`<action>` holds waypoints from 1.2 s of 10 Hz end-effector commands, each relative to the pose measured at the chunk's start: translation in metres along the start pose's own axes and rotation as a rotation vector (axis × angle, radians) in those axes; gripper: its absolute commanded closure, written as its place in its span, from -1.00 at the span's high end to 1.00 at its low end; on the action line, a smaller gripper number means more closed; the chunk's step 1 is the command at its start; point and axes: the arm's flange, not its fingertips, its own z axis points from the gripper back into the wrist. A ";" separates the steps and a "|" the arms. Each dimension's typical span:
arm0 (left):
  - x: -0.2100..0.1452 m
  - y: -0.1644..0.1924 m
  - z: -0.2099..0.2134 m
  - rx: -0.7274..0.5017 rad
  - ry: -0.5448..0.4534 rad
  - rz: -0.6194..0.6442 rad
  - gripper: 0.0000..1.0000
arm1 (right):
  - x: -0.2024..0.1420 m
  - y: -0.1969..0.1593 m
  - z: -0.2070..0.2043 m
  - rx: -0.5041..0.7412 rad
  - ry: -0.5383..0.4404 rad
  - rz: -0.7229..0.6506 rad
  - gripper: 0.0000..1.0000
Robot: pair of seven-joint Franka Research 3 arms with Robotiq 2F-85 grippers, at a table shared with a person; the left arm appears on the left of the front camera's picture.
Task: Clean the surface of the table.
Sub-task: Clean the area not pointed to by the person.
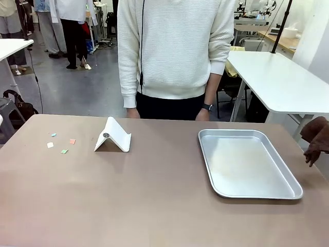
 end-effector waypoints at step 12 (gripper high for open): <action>0.058 0.028 -0.104 0.553 -0.334 0.203 -0.55 | -0.006 0.005 0.001 -0.002 0.001 0.004 -0.85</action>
